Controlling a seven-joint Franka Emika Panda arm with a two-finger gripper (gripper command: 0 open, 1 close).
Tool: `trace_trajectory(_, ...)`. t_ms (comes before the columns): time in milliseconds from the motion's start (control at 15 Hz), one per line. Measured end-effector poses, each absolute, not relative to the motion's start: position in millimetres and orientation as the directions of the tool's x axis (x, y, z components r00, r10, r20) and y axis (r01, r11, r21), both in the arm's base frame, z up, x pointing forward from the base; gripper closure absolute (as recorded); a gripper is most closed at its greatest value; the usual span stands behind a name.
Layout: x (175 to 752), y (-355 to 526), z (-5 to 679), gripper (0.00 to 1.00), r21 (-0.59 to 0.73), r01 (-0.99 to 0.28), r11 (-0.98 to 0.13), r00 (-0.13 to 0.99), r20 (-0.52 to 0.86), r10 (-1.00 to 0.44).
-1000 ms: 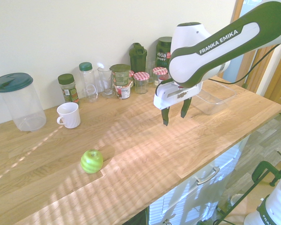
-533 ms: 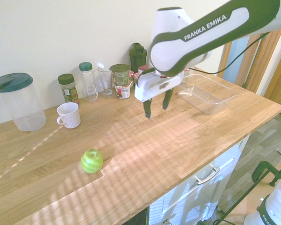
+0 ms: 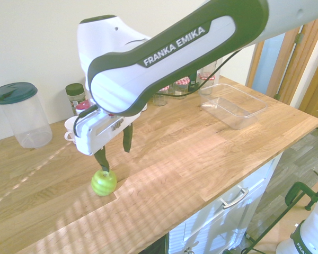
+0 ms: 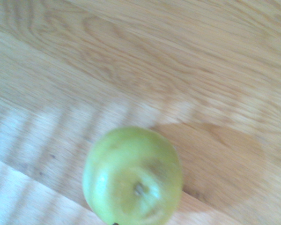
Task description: Put the apple into the container
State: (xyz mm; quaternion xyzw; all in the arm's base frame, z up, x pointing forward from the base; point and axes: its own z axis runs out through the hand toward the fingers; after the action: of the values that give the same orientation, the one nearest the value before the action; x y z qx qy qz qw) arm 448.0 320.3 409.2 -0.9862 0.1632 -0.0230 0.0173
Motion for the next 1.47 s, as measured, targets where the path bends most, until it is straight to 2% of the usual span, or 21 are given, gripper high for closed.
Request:
trace_trajectory(267,441.0,357.5,394.3,0.0,-0.026,-0.243,-0.97,0.969,0.046,-0.244)
trace_trajectory(733,443.2,365.9,376.6,0.0,0.001,-0.264,-0.965,0.958,0.12,-0.262)
trace_trajectory(1000,447.9,366.9,337.9,0.0,0.013,-0.267,-0.964,0.961,0.078,-0.266)
trace_trajectory(1067,448.9,366.2,336.3,1.0,0.013,-0.269,-0.963,0.96,0.077,-0.268)
trace_trajectory(1467,452.4,357.4,346.4,1.0,0.013,-0.29,-0.957,0.954,0.08,-0.289)
